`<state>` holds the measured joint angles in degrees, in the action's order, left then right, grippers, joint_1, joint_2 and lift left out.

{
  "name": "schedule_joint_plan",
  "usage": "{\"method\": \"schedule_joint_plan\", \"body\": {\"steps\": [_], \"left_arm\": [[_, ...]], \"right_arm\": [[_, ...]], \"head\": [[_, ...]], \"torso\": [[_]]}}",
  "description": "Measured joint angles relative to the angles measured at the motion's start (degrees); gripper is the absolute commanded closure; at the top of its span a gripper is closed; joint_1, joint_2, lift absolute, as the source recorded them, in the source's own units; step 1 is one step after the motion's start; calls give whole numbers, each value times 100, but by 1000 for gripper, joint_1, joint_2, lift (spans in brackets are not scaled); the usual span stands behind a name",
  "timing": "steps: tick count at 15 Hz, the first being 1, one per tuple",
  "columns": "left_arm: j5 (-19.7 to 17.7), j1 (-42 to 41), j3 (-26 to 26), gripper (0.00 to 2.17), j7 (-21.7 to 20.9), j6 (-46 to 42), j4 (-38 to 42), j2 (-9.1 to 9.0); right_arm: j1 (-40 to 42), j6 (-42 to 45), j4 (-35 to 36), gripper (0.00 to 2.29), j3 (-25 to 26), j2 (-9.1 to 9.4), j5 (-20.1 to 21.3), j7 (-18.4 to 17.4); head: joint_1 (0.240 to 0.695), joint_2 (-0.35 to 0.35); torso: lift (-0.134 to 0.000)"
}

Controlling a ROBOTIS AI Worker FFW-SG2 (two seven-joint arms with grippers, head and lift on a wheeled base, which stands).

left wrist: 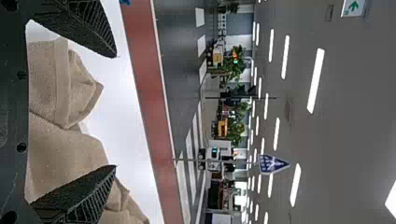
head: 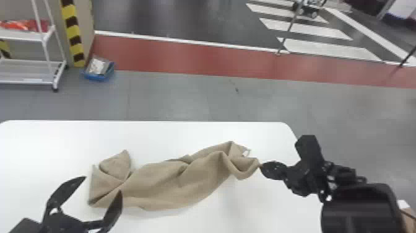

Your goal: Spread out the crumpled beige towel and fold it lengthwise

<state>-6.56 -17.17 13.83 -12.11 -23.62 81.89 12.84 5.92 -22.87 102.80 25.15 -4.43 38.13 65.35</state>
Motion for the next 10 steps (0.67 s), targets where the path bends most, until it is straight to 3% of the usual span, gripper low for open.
{"method": "schedule_joint_plan", "body": {"steps": [3,5,10], "left_arm": [[416,174,403,63,352,-119,-445,-29],[702,306,635,117,532,-171,-693,-40],[917,689,965,407,540,-5,-1209,-86]], "right_arm": [[79,419,-264,1443,332,9,-225,-262],[213,1052,-657,1443,662,-1,-358,-492],[613,2326,-1552,1443,949,-338,-793,-1014]], "head": [[695,-350],[695,-350],[695,-350]], "torso": [[0],[0],[0]]}}
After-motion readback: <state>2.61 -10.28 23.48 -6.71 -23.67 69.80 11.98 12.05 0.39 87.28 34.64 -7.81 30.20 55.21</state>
